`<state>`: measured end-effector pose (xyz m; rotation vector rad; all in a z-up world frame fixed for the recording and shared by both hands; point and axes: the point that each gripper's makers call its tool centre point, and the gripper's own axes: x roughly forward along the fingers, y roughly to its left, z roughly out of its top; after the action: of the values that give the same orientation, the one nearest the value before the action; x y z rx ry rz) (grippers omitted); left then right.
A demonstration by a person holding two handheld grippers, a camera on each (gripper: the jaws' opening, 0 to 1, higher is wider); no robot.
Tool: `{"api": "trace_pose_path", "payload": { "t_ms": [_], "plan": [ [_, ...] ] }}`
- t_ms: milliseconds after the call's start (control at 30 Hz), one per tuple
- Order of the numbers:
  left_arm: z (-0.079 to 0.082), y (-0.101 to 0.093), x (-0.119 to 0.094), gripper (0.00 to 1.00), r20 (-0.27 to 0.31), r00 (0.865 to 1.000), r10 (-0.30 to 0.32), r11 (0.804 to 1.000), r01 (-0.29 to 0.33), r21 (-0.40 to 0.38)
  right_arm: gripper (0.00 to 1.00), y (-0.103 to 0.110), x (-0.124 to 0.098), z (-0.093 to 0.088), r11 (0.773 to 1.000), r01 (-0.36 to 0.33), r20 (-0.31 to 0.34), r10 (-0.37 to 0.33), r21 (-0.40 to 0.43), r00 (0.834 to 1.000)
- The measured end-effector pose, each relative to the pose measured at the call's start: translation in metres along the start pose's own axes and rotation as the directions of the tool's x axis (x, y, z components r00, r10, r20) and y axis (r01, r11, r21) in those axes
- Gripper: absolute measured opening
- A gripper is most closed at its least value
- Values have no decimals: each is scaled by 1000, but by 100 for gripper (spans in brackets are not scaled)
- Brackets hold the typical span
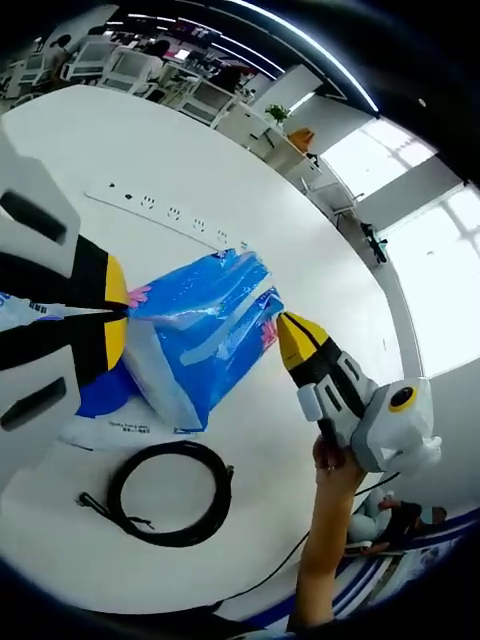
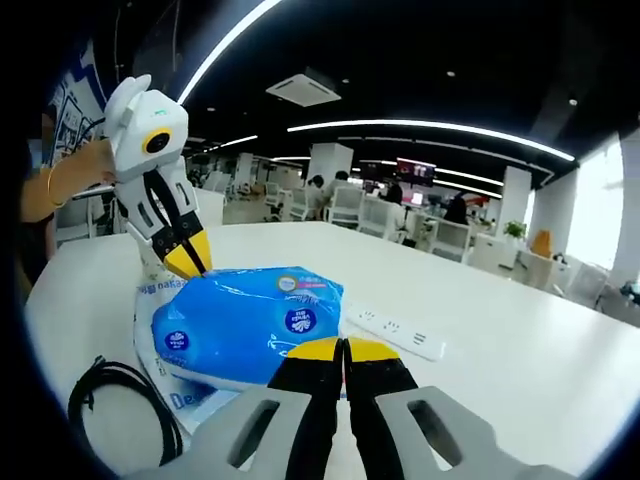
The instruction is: Arrange the tabletop items into an orderly group along one side of the table until the central work area is clear of visible clutter.
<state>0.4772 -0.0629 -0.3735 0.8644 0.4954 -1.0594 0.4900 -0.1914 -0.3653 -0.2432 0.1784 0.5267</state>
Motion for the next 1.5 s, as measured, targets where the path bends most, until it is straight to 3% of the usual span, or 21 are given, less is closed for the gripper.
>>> {"api": "trace_pose_path", "payload": {
  "t_ms": [433, 767, 1500],
  "plan": [
    [19, -14, 2, 0, 17, 1000, -14, 1000, 14, 6, 0, -5, -33, -2, 1000, 23, -11, -23, -18, 1000],
    [46, -28, 6, 0, 33, 999, -20, 997, 17, 77, 0, -18, -56, -8, 997, 72, -32, -72, -8, 997],
    [67, -48, 24, 0, 46, 998, -53, 993, 48, 105, 0, -17, -98, -17, 993, 117, -53, -118, -17, 992]
  ]
}}
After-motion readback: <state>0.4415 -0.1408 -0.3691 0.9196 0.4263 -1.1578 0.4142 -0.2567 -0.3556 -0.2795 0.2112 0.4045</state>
